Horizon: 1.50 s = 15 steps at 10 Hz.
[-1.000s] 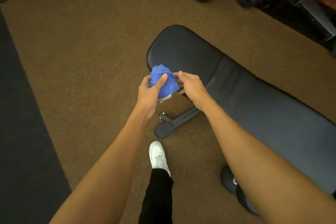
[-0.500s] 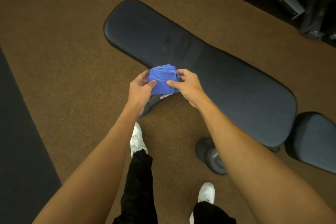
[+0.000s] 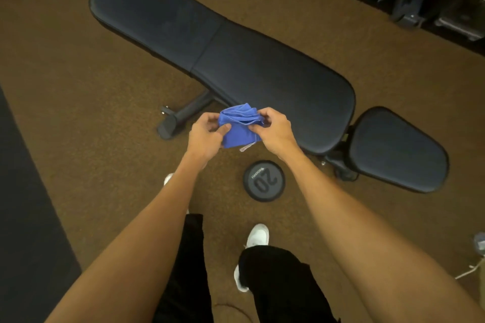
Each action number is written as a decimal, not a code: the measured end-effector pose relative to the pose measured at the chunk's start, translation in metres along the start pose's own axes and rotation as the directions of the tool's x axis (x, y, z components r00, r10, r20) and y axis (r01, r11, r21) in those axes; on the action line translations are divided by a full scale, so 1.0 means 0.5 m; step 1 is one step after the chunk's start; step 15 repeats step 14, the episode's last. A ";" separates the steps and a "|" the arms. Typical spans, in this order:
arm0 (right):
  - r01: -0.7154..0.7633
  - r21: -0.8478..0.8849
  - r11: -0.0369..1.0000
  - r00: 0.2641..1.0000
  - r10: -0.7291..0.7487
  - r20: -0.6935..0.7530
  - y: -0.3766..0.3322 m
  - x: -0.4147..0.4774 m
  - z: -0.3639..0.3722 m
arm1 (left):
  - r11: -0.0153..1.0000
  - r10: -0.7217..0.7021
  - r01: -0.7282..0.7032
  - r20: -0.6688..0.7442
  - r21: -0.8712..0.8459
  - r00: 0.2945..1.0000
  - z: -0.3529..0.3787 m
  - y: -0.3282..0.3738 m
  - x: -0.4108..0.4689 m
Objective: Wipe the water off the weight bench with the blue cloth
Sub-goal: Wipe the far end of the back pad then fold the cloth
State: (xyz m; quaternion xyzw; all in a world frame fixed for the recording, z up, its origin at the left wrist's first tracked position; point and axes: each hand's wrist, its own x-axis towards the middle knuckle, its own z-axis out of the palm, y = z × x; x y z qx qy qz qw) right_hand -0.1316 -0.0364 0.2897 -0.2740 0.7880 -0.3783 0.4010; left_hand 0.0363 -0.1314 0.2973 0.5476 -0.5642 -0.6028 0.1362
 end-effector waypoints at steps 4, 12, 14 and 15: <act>-0.268 -0.002 0.963 0.962 0.268 -0.061 0.330 -0.108 -0.010 | 0.968 -0.198 0.182 0.079 0.171 0.977 0.214 -0.263 -0.038; -0.567 0.083 0.819 0.755 0.558 -0.345 0.679 0.008 0.167 | 0.871 -0.254 0.235 -0.014 0.432 0.967 0.341 -0.617 0.186; -0.576 0.035 0.817 0.778 0.561 -0.285 0.658 0.001 0.147 | 0.846 -0.264 0.209 0.043 0.490 0.964 0.321 -0.587 0.176; -0.576 0.035 0.817 0.778 0.561 -0.285 0.658 0.001 0.147 | 0.846 -0.264 0.209 0.043 0.490 0.964 0.321 -0.587 0.176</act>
